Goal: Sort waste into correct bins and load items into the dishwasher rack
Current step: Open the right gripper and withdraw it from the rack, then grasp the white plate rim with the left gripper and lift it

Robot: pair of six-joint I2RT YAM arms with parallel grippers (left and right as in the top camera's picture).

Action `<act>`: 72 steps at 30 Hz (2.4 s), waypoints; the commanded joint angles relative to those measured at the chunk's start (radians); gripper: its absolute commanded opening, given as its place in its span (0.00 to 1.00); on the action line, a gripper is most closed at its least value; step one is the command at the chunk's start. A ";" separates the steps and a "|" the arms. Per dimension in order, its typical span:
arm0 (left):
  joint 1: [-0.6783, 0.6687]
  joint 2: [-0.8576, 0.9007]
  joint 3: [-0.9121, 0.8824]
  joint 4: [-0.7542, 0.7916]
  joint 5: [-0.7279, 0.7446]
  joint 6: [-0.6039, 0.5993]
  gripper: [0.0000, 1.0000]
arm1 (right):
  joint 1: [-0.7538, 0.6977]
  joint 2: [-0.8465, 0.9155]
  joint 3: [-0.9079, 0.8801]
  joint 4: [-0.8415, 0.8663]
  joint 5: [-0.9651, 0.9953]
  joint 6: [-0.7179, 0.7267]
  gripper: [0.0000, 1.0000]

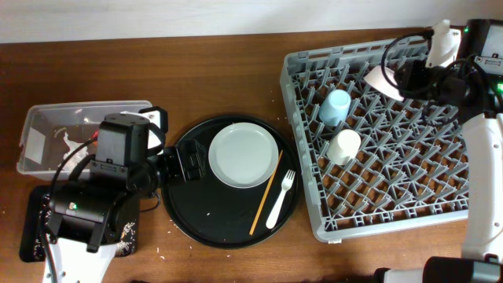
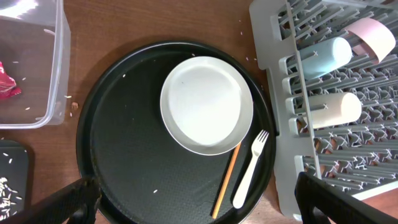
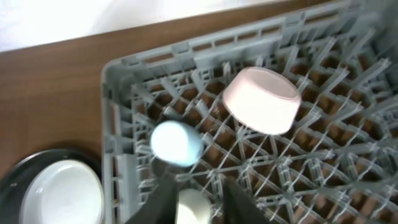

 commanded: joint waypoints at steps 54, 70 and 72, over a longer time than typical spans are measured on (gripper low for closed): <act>0.003 0.020 0.011 0.047 -0.048 -0.014 1.00 | 0.523 0.055 0.041 -0.278 -0.204 0.001 0.58; -0.055 0.691 0.004 0.167 -0.039 -0.018 0.56 | 0.523 0.055 0.040 -0.305 -0.204 0.000 0.59; -0.080 0.732 0.004 0.200 -0.042 -0.021 0.50 | 0.523 0.055 0.040 -0.306 -0.204 0.000 0.59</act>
